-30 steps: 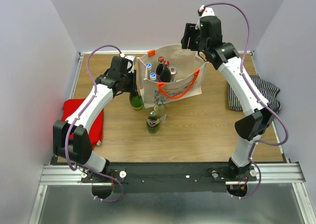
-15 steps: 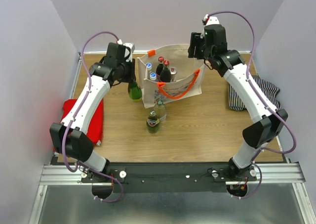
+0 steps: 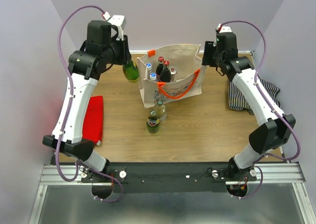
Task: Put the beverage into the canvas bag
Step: Pick up the drink from the center of the board, then place the drink in the canvas bag.
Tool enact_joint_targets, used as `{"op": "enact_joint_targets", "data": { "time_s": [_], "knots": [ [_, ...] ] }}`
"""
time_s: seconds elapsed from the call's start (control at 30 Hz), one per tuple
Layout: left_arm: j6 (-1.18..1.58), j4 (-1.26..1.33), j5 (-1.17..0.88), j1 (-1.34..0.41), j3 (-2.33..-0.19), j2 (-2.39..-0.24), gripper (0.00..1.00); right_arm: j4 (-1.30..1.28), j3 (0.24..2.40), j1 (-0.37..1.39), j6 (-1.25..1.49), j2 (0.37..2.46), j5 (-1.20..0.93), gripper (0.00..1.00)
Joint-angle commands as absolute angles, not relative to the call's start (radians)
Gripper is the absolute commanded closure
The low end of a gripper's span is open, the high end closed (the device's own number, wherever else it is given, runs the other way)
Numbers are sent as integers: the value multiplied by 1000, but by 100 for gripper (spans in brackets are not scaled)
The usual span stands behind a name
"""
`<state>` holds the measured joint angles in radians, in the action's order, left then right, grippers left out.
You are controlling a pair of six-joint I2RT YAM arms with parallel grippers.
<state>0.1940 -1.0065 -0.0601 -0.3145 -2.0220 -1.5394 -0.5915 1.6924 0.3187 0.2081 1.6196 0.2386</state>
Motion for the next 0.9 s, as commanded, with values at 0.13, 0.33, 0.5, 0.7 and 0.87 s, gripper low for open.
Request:
{"op": "enact_joint_targets", "data": {
  "time_s": [0.13, 0.33, 0.5, 0.7, 0.87],
  "knots": [
    [170, -943, -87, -316, -2263, -1552, 100, -555, 1660, 313, 193, 1631, 143, 40],
    [216, -893, -176, -316, -2318, -1559, 100, -571, 1625, 313, 205, 1648, 138, 49],
    [271, -831, -291, -318, -2365, -1569, 100, -580, 1556, 313, 232, 1620, 164, 57],
    [319, -759, -379, -324, -2373, -1577, 100, -575, 1483, 313, 256, 1583, 152, 76],
    [356, -678, -478, -345, -2370, -1589, 100, -565, 1447, 313, 276, 1568, 123, 99]
  ]
}}
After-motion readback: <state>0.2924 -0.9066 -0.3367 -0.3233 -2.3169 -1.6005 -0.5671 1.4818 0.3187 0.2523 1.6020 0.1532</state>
